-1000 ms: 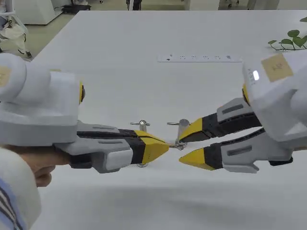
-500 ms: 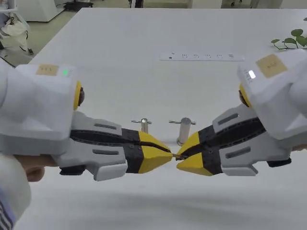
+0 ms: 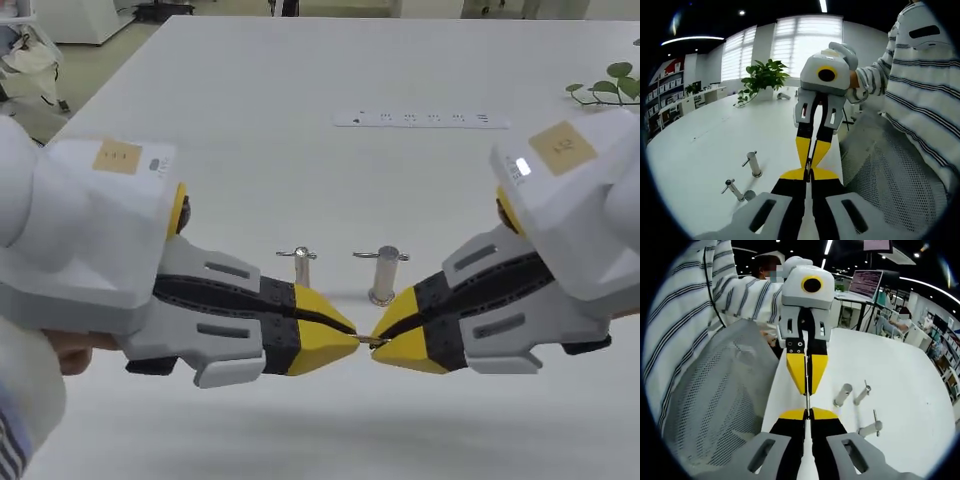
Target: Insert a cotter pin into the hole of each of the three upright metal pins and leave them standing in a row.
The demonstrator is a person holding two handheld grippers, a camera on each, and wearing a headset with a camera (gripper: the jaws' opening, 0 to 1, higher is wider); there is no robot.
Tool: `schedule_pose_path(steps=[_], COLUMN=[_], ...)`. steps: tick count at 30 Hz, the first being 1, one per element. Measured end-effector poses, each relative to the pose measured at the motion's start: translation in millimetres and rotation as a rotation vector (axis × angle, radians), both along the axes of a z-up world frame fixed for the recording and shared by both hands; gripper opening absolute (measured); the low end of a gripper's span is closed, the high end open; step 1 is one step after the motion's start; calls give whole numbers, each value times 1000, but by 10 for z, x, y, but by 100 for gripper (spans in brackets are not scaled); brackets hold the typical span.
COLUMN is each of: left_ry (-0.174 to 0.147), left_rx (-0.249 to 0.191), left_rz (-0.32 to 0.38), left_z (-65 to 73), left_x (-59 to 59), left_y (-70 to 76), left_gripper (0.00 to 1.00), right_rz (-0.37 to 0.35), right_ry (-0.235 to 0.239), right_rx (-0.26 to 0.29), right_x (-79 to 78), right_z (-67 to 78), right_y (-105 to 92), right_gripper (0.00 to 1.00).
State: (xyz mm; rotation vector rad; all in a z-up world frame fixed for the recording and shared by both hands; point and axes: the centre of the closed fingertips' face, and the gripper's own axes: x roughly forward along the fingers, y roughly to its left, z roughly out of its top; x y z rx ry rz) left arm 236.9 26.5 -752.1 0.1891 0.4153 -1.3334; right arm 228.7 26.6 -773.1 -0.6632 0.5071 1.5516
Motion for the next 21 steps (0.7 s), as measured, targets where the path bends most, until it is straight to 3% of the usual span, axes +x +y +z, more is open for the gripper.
schedule_pose_path(steps=[12, 15, 21], left_ry=[7, 21, 4], left_rx=[7, 4, 7], left_rz=[-1, 11, 27], left_z=[-35, -38, -55], left_x=[20, 26, 48], left_y=[5, 6, 32], left_gripper=[1, 1, 3], right_rz=[3, 0, -8], right_ry=[-20, -17, -9], right_rx=[-17, -19, -24], right_x=[30, 39, 41], right_z=[32, 31, 11], right_y=[-15, -15, 3], right_gripper=[4, 4, 4])
